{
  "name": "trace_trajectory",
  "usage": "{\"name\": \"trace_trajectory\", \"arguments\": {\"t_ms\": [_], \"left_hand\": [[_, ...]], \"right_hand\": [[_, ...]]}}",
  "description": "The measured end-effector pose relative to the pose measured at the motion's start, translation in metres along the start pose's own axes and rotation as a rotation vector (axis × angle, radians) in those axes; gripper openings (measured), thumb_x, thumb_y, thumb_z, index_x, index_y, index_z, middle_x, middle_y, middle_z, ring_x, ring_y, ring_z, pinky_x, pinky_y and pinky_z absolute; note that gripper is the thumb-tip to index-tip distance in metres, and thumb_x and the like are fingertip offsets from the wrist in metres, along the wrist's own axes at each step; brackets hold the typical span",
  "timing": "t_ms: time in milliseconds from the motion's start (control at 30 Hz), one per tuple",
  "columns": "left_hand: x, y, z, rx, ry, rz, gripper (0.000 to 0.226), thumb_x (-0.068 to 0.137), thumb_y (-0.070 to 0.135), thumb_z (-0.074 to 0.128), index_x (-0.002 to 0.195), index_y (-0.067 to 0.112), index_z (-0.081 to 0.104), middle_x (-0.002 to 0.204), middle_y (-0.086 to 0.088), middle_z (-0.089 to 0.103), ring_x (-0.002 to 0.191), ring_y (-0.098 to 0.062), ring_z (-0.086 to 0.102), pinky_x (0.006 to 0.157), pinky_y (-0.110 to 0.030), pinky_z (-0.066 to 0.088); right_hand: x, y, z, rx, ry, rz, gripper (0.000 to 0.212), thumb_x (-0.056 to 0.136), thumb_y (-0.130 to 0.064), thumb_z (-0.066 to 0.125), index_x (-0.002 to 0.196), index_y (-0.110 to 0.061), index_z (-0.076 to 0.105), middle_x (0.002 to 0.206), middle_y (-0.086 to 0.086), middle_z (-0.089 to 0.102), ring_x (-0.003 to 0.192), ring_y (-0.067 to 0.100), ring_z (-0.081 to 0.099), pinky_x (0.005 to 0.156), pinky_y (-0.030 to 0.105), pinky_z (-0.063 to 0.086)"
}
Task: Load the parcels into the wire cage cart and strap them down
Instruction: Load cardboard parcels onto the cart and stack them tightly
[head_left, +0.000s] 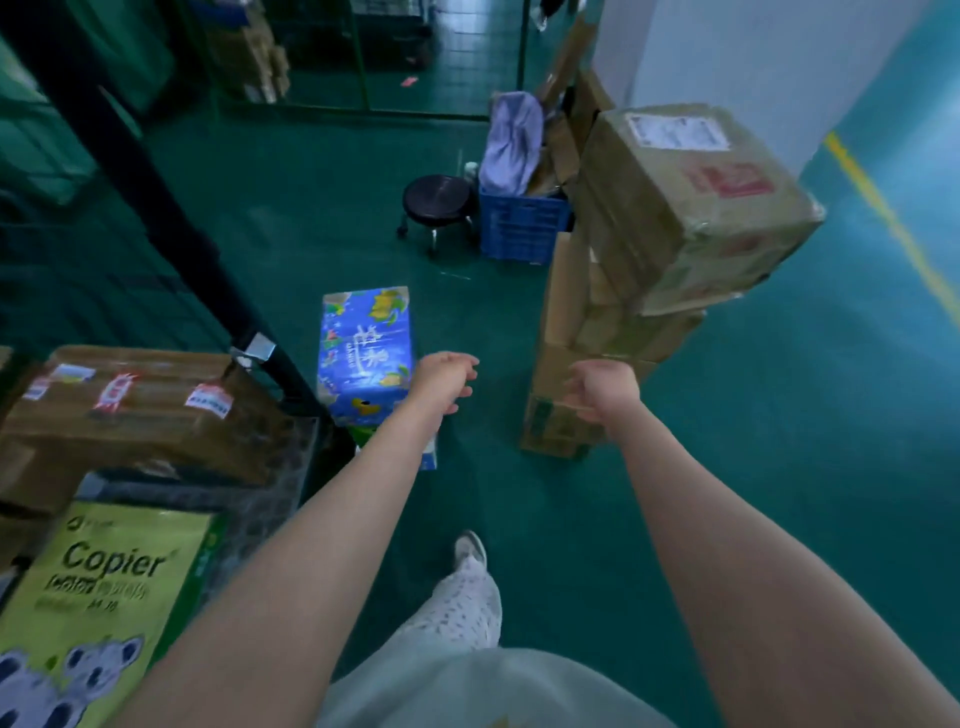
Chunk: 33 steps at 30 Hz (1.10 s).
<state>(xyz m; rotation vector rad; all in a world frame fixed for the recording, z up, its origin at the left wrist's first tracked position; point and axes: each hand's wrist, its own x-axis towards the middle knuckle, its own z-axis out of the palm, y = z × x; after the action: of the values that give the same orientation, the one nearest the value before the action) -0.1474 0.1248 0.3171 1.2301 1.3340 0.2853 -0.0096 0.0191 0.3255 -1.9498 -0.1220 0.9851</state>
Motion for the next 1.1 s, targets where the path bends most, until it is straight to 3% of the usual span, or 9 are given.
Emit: {"name": "trace_trajectory", "arguments": {"t_ms": [167, 300, 400, 500, 600, 733, 833, 967, 1100], "left_hand": [[0.043, 0.066, 0.047, 0.005, -0.056, 0.059, 0.022, 0.095, 0.018, 0.040, 0.083, 0.025, 0.056, 0.094, 0.004, 0.057, 0.068, -0.009, 0.053, 0.059, -0.025, 0.038], [0.069, 0.115, 0.088, -0.015, -0.123, 0.050, 0.014, 0.096, 0.023, 0.042, 0.106, 0.018, 0.051, 0.100, 0.001, 0.055, 0.074, -0.011, 0.052, 0.062, -0.028, 0.040], [0.081, 0.142, 0.116, -0.002, -0.177, 0.074, 0.030, 0.097, 0.028, 0.039, 0.123, 0.014, 0.046, 0.095, 0.000, 0.052, 0.086, -0.018, 0.053, 0.074, -0.032, 0.041], [0.089, 0.164, 0.140, 0.010, -0.184, 0.063, 0.048, 0.094, 0.035, 0.041, 0.137, 0.013, 0.039, 0.122, -0.004, 0.052, 0.108, -0.025, 0.053, 0.084, -0.033, 0.040], [0.094, 0.177, 0.157, -0.027, -0.189, 0.031, 0.059, 0.092, 0.043, 0.045, 0.142, 0.015, 0.031, 0.124, -0.004, 0.048, 0.104, -0.023, 0.052, 0.085, -0.034, 0.042], [0.100, 0.189, 0.182, -0.089, -0.215, -0.006, 0.079, 0.080, 0.060, 0.048, 0.146, 0.021, 0.026, 0.142, -0.006, 0.039, 0.120, -0.029, 0.045, 0.100, -0.043, 0.039], [0.103, 0.190, 0.195, -0.197, -0.199, -0.051, 0.080, 0.081, 0.064, 0.050, 0.145, 0.020, 0.030, 0.142, -0.011, 0.041, 0.124, -0.031, 0.044, 0.105, -0.048, 0.036], [0.084, 0.187, 0.222, -0.420, -0.326, -0.055, 0.083, 0.078, 0.081, 0.031, 0.132, 0.022, 0.052, 0.124, -0.009, 0.059, 0.103, -0.025, 0.058, 0.088, -0.040, 0.047], [0.074, 0.196, 0.224, -0.569, -0.298, 0.032, 0.078, 0.084, 0.078, 0.016, 0.122, 0.025, 0.059, 0.119, -0.008, 0.063, 0.097, -0.024, 0.059, 0.079, -0.039, 0.047]], "right_hand": [[0.042, -0.069, -0.041, -0.070, 0.241, -0.307, 0.023, 0.091, -0.015, 0.047, 0.099, -0.015, 0.068, 0.094, 0.007, 0.069, 0.082, 0.025, 0.065, 0.081, 0.040, 0.056], [0.062, -0.117, -0.068, -0.064, 0.400, -0.421, 0.020, 0.083, -0.017, 0.050, 0.071, -0.023, 0.065, 0.080, 0.003, 0.070, 0.080, 0.026, 0.065, 0.076, 0.038, 0.054], [0.073, -0.141, -0.090, -0.036, 0.520, -0.474, 0.019, 0.087, -0.016, 0.049, 0.077, -0.016, 0.066, 0.077, 0.000, 0.065, 0.077, 0.017, 0.058, 0.067, 0.024, 0.042], [0.090, -0.158, -0.114, -0.045, 0.638, -0.498, 0.016, 0.090, -0.018, 0.048, 0.084, -0.019, 0.062, 0.082, -0.005, 0.063, 0.076, 0.010, 0.055, 0.063, 0.014, 0.038], [0.112, -0.167, -0.140, -0.193, 0.745, -0.471, 0.023, 0.090, -0.020, 0.047, 0.109, -0.017, 0.060, 0.116, 0.001, 0.056, 0.110, 0.019, 0.050, 0.091, 0.028, 0.040], [0.153, -0.167, -0.181, -0.421, 0.678, -0.203, 0.053, 0.093, -0.035, 0.044, 0.139, -0.011, 0.037, 0.144, 0.012, 0.034, 0.134, 0.030, 0.029, 0.108, 0.044, 0.024], [0.176, -0.167, -0.196, -0.387, 0.446, -0.064, 0.063, 0.089, -0.051, 0.038, 0.131, -0.004, 0.046, 0.134, 0.018, 0.049, 0.124, 0.036, 0.043, 0.101, 0.044, 0.036], [0.189, -0.186, -0.204, -0.390, 0.335, -0.215, 0.051, 0.093, -0.042, 0.040, 0.120, -0.002, 0.053, 0.113, 0.015, 0.059, 0.102, 0.033, 0.054, 0.074, 0.031, 0.040], [0.187, -0.219, -0.194, -0.459, 0.350, -0.423, 0.045, 0.093, -0.039, 0.042, 0.119, -0.003, 0.050, 0.117, 0.016, 0.058, 0.109, 0.035, 0.054, 0.090, 0.040, 0.045]]}}
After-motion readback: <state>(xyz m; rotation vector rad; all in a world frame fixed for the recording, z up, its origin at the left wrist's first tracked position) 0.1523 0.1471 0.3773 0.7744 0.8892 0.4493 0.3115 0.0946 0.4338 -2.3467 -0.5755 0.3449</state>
